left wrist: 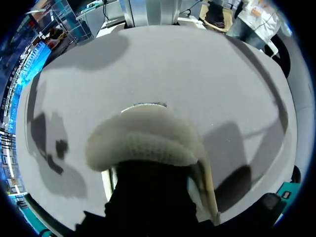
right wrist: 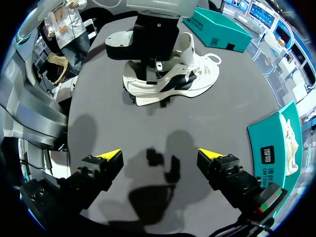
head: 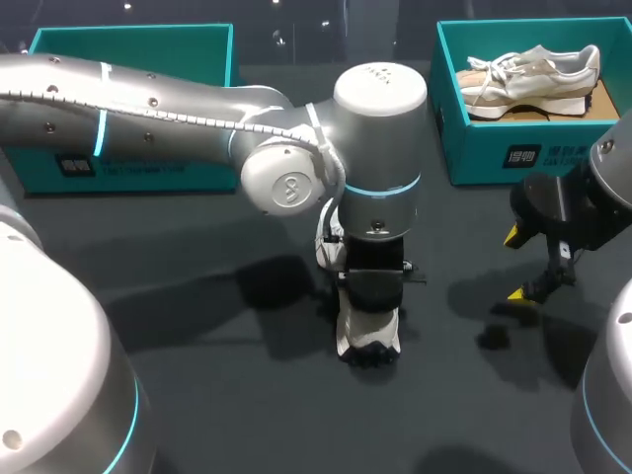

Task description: Take the shoe out of the shoebox, open the shoe tongue, remove and reinsert the insole, then place the shoe into the shoebox

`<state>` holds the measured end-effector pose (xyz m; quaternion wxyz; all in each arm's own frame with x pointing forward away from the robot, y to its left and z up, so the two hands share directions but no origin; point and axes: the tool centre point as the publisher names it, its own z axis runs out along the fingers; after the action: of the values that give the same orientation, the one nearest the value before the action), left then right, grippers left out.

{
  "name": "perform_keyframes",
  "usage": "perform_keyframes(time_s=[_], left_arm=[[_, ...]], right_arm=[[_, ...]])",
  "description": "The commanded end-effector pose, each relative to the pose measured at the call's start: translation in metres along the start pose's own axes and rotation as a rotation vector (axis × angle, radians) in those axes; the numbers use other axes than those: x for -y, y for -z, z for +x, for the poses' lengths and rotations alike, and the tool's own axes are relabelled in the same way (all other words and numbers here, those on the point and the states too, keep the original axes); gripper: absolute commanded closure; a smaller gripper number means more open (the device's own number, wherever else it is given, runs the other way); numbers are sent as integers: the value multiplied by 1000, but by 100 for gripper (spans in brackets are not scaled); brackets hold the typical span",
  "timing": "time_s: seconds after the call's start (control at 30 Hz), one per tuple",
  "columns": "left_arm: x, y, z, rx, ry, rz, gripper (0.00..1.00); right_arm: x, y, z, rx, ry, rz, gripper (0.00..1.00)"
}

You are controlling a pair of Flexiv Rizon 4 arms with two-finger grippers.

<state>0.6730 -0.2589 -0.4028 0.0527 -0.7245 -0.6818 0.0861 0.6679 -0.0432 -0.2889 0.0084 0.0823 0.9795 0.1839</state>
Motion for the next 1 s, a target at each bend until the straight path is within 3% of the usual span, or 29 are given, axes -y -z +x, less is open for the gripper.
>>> perform_keyframes(time_s=[0.03,0.23,0.47,0.67,1.0], left_arm=[[-15,2,11,37,15,-32,100],[-4,19,8,71,-4,-38,100],[5,-6,0,3,-19,-46,100],[-11,-28,0,-35,27,-87,100],[-16,25,11,42,33,-166,100]], right_arm=[[0,0,1,1,0,1,0],[0,0,1,1,0,1,0],[0,0,1,1,0,1,0],[0,0,1,1,0,1,0],[0,0,1,1,0,1,0]])
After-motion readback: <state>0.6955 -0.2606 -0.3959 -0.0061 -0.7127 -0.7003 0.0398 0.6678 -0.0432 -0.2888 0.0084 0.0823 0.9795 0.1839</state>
